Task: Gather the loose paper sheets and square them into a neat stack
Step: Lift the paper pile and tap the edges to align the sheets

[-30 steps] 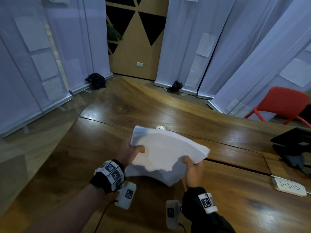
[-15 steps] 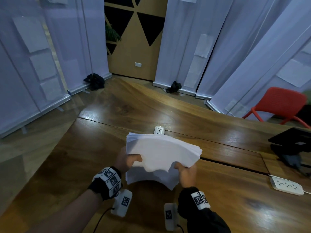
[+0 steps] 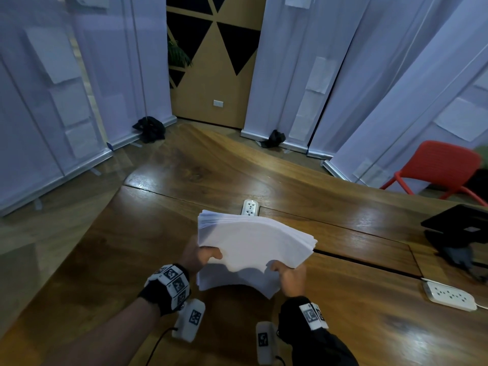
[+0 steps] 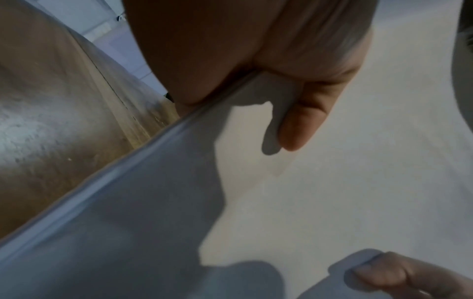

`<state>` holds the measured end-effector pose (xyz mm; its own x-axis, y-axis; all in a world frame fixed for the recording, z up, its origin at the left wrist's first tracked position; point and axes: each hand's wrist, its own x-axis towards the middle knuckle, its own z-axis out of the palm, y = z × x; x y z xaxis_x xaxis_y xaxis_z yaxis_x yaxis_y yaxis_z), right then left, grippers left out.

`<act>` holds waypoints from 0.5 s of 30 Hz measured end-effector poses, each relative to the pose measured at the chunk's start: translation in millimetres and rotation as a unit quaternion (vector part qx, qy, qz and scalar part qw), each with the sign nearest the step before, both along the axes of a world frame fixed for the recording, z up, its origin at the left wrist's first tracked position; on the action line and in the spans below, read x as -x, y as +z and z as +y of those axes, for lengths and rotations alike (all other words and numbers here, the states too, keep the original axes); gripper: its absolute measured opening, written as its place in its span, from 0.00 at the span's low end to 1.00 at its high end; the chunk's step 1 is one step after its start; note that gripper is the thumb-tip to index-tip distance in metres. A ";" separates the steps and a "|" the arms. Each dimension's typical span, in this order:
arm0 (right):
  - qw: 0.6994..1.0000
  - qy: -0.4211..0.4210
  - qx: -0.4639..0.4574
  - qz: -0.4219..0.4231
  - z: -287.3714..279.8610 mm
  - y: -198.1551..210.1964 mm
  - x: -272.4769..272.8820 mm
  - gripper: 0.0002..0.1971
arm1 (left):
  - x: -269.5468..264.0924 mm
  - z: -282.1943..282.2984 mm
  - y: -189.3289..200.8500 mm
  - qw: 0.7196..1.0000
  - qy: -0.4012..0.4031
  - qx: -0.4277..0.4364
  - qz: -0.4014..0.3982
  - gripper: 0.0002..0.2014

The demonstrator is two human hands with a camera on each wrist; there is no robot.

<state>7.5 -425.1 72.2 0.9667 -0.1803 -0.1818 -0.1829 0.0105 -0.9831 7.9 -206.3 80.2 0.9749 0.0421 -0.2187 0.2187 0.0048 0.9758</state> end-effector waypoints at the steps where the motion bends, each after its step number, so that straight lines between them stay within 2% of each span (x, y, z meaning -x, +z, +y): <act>1: 1.000 -0.004 -0.003 -0.004 -1.5 1.1 0.0 0.17 | -0.1 1.0 -1.0 1.000 -0.004 -0.003 -0.007 0.25; 3: 0.999 -0.016 -0.024 -0.022 -3.8 5.2 0.6 0.19 | -0.1 5.0 -3.8 1.000 -0.013 -0.001 -0.019 0.26; 5: 0.997 -0.027 -0.059 -0.050 -6.1 10.9 -0.1 0.26 | -1.5 9.6 -8.9 1.000 -0.011 0.026 -0.013 0.28; 9: 0.993 0.007 -0.092 -0.077 -2.2 28.0 -4.8 0.26 | -4.9 8.9 -14.3 0.998 -0.003 0.057 -0.012 0.30; 12: 0.992 -0.004 -0.099 -0.080 3.4 29.0 -5.7 0.36 | -5.7 4.8 -13.6 0.998 0.001 0.062 -0.019 0.28; 13: 0.991 -0.018 -0.101 -0.085 3.9 28.3 -5.6 0.36 | -6.0 3.7 -12.9 0.998 0.000 0.067 -0.021 0.27; 15: 0.989 -0.037 -0.097 -0.104 3.9 27.3 -6.2 0.29 | -5.7 3.1 -12.9 0.996 0.000 0.081 -0.023 0.27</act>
<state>13.7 -421.3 99.4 0.9721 -0.2340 -0.0188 0.0312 0.2081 -0.9776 13.6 -203.2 67.3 0.9840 0.0094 -0.1777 0.1739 0.1628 0.9712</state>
